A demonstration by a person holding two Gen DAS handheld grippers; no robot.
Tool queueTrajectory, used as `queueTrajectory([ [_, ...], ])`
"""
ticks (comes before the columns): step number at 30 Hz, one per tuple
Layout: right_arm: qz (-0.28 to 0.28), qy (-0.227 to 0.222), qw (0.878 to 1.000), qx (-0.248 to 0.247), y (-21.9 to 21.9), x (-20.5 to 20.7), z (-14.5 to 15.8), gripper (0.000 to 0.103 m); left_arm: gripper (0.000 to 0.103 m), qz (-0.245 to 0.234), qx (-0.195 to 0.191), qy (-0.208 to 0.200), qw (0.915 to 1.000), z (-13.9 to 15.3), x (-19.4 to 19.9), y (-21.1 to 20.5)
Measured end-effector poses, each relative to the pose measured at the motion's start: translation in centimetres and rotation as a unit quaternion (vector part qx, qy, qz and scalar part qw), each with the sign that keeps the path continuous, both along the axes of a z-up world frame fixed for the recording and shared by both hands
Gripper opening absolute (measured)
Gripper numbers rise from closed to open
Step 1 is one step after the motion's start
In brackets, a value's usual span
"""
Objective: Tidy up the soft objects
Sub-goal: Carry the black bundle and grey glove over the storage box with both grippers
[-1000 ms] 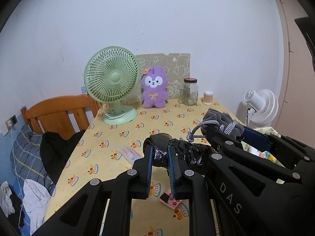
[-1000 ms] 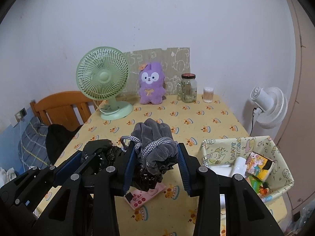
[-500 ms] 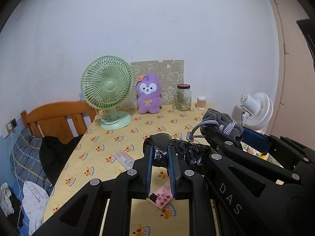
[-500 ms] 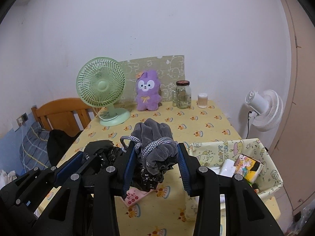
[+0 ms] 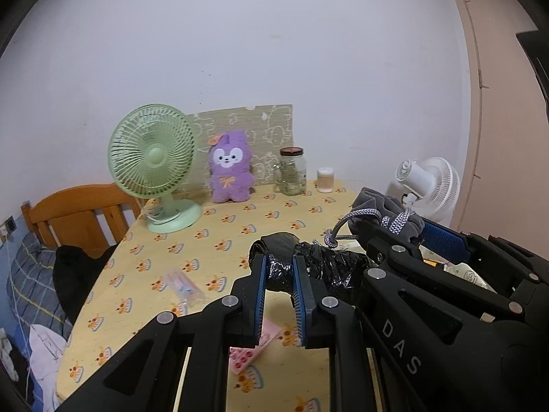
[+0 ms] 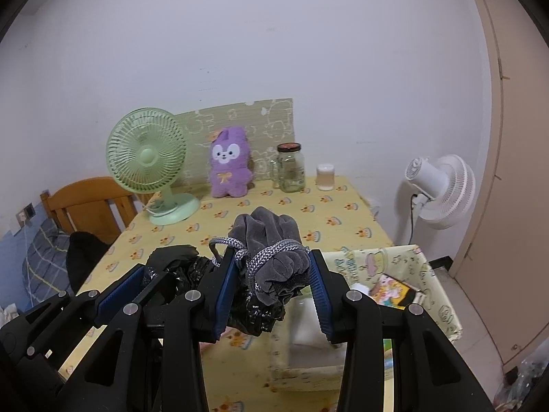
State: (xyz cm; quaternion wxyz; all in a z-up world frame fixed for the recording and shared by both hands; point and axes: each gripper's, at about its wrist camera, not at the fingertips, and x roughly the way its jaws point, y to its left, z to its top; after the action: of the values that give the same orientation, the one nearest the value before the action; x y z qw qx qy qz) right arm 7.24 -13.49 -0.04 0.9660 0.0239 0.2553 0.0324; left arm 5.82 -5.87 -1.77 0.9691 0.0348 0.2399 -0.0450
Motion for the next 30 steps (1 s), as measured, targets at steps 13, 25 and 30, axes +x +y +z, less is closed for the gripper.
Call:
queueTrajectory([
  [13,-0.035,0.008,0.999,-0.010,-4.2,1.1,-0.9,0.044,0.013,-0.040,0.002,0.014,0.9991,-1.1,1.9,-4.1],
  [25,-0.067,0.033,0.997,-0.008,-7.6,2.5,-2.8,0.044,0.013,-0.077,0.012,0.041,0.9961,-2.7,3.6,-7.5],
  [30,-0.080,0.043,0.996,-0.003,-8.9,2.7,-3.7,0.044,0.013,-0.091,0.020,0.052,0.9943,-3.4,4.1,-8.8],
])
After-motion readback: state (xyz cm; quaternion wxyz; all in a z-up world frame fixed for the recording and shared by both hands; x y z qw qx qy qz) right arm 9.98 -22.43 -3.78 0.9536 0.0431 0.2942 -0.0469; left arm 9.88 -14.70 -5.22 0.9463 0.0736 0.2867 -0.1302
